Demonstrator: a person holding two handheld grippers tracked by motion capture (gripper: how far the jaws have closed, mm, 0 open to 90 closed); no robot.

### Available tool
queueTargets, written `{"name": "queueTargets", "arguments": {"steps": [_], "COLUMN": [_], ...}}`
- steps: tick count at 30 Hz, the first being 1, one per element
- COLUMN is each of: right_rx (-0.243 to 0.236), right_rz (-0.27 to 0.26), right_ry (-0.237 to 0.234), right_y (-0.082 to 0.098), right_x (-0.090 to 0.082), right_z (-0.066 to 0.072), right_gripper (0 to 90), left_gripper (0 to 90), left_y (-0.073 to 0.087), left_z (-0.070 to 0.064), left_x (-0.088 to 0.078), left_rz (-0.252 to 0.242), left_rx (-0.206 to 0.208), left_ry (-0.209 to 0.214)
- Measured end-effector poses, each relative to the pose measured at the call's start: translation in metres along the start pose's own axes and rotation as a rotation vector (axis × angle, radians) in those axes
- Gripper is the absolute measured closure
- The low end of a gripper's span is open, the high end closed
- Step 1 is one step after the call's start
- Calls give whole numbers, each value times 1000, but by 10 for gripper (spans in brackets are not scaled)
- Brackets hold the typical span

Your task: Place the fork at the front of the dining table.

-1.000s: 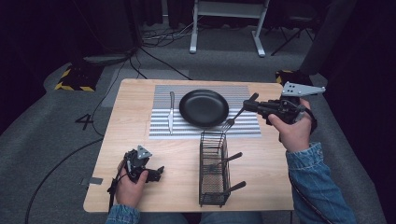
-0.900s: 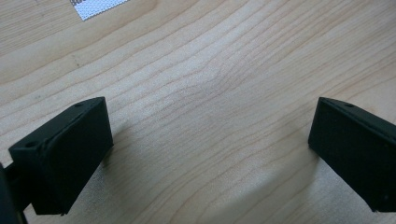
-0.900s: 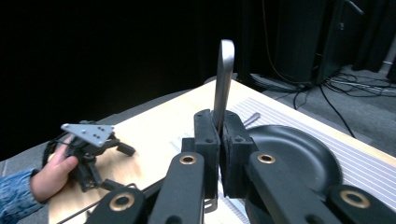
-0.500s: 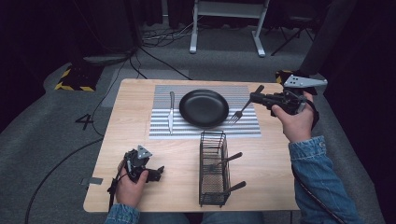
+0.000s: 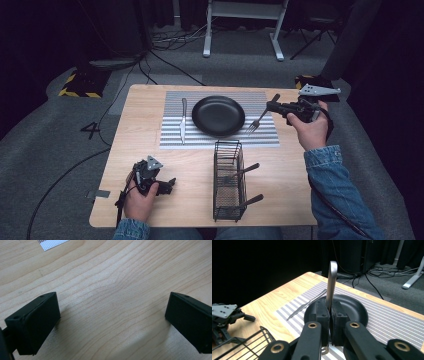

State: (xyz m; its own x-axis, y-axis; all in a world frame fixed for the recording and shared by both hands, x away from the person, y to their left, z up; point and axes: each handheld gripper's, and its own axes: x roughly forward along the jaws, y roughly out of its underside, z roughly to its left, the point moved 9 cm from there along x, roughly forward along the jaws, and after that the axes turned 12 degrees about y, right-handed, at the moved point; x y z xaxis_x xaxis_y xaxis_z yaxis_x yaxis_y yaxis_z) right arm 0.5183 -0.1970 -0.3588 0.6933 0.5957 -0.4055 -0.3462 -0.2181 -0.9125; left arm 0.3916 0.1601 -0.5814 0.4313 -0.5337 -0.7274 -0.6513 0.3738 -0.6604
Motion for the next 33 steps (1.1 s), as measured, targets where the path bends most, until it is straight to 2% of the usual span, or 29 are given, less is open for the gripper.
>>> {"name": "queueTargets", "arguments": {"steps": [4, 15, 33], "right_rx": [-2, 32, 65], "right_rz": [7, 58, 114], "right_ry": [14, 41, 68], "right_y": [5, 31, 61], "right_x": [6, 30, 53], "right_z": [-3, -14, -28], "right_gripper": [874, 874, 873], "left_gripper": [0, 0, 0], "left_y": [0, 0, 0], "left_z": [0, 0, 0], "left_x": [0, 0, 0], "left_rz": [0, 0, 0], "left_rx": [0, 0, 0], "left_ry": [0, 0, 1]}}
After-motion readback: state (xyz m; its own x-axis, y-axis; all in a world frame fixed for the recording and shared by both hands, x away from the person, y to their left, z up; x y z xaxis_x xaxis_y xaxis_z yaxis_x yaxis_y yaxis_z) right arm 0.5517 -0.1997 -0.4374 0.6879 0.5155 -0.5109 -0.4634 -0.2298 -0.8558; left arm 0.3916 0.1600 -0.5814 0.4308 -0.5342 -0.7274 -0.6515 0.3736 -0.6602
